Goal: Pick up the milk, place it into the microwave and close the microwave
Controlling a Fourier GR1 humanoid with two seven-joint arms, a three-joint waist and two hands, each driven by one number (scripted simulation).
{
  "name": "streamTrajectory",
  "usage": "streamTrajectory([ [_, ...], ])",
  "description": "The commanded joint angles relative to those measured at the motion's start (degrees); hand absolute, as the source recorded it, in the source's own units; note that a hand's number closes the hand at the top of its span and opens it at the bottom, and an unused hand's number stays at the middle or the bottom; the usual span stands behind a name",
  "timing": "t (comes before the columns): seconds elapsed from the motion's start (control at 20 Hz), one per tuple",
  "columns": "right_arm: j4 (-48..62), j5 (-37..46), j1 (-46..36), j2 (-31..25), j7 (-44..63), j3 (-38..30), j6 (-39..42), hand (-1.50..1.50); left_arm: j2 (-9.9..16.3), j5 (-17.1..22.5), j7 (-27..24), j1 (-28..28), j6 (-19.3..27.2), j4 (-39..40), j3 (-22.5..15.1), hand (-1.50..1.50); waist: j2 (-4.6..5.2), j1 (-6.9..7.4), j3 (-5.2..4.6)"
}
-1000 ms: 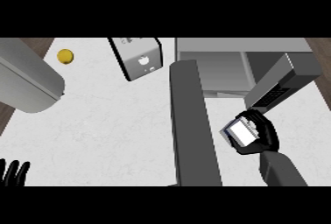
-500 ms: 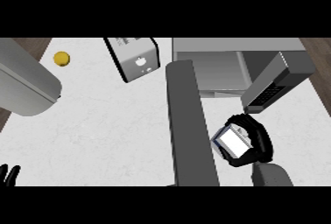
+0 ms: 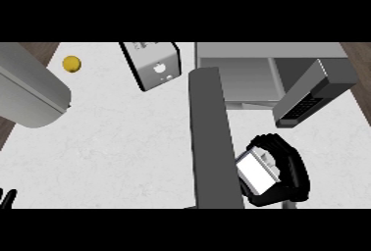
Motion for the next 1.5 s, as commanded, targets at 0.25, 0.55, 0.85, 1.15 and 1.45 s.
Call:
streamTrajectory([
  [0.25,-4.4,0.6,-5.9,0.3,3.9,7.6,-15.2,1.5,2.5,5.2,-0.8,0.9,-4.6,1.7,7.4,-1.5,0.12,0.59,0.04],
  [0.55,11.1,5.0,-18.0,0.2,1.9,5.3,-24.1,1.5,1.7,0.8,1.0,-7.3,-1.6,7.0,5.6,-1.5,0.41,0.79,0.06],
  [0.85,25.3,3.4,-26.8,0.2,2.3,-1.4,-25.6,1.5,0.6,0.6,-0.5,-4.4,-3.6,5.4,6.0,-1.5,0.42,1.19,0.08],
  [1.15,46.6,1.7,-35.9,-1.2,-10.8,-9.4,-19.6,1.5,2.8,4.0,1.4,-7.8,-4.7,8.5,9.5,-1.5,0.62,1.39,0.1],
  [1.45,61.0,2.9,-47.0,-2.3,-18.0,-13.3,-21.2,1.5,3.0,5.0,4.3,-5.6,-6.3,4.4,9.7,-1.5,0.81,2.22,0.14],
])
